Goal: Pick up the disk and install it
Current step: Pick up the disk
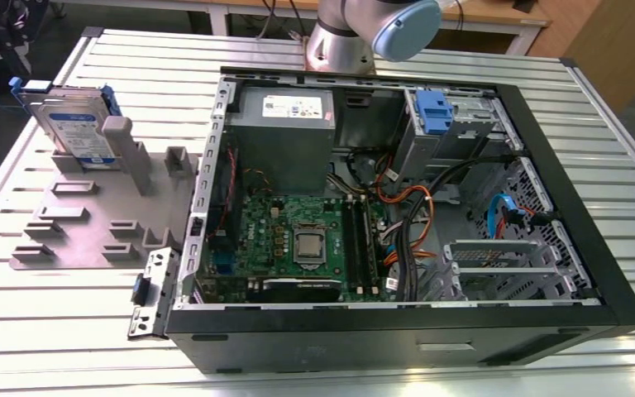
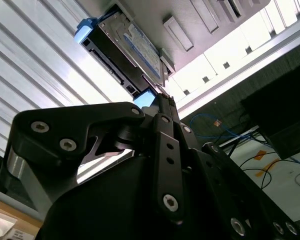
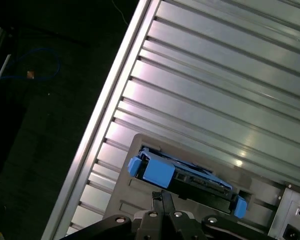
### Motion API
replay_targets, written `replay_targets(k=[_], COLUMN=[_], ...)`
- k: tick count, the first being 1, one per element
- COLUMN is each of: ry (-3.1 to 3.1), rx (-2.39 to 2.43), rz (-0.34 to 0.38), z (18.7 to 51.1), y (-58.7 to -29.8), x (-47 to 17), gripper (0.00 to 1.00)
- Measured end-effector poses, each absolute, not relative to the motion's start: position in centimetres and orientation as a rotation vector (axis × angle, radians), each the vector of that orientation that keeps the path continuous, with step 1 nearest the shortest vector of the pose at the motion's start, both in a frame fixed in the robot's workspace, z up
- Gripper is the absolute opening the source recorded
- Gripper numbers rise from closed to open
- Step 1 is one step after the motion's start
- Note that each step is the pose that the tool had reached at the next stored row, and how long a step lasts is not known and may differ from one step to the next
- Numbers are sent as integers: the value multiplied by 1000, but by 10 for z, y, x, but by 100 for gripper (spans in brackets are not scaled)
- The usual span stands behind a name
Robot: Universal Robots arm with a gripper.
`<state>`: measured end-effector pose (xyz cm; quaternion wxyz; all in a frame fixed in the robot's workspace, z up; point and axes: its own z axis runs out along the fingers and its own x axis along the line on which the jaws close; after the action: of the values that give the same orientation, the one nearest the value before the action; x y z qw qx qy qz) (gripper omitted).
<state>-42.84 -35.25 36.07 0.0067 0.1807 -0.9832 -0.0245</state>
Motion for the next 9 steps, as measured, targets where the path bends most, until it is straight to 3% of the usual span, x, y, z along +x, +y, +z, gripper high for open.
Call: replay_targets(k=[9], ry=[-3075], rx=[566], rz=[-77], z=[361], y=[-353], x=[-428], gripper=[11])
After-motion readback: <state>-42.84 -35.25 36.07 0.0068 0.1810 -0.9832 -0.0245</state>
